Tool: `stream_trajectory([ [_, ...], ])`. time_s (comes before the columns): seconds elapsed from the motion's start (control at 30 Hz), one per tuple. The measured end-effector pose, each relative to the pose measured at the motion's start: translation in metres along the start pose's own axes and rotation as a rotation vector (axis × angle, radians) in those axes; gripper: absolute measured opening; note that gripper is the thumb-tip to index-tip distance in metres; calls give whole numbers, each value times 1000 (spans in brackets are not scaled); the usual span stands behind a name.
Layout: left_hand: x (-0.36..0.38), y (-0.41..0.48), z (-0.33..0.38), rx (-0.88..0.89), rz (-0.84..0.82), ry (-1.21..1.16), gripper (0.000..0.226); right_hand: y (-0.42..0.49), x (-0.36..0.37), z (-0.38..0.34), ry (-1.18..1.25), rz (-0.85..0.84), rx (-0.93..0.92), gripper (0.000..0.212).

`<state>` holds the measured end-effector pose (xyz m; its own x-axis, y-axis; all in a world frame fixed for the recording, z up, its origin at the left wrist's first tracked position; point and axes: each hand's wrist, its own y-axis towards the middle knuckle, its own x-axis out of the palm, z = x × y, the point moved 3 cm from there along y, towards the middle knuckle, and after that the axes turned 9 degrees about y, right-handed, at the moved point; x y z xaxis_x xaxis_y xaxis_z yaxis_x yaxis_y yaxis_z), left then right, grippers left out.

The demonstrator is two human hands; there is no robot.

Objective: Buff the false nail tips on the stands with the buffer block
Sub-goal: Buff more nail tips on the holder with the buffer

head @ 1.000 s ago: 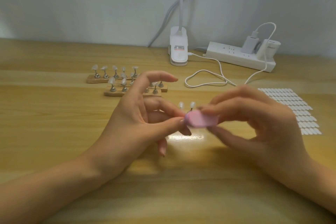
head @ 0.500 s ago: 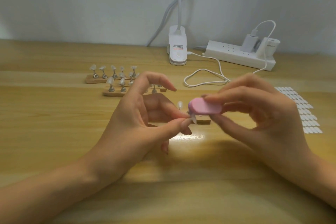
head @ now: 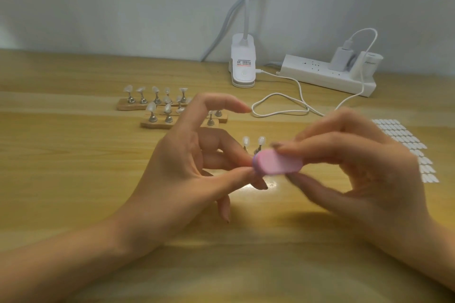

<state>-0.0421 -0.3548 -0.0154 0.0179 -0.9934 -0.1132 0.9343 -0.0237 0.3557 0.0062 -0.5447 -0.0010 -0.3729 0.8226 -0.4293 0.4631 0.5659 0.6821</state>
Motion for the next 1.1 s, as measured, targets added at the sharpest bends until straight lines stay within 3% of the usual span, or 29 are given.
stream_trajectory([
  [0.37,1,-1,0,15,-20,23,63,-2,-4,6,82,36,45,27],
  [0.6,-1,0,-1,29,-25,53,66,-1,1,2,8,13,25,24],
  [1.1,3,0,-4,-11,-59,-9,50,0,3,2,-80,-7,-21,24],
])
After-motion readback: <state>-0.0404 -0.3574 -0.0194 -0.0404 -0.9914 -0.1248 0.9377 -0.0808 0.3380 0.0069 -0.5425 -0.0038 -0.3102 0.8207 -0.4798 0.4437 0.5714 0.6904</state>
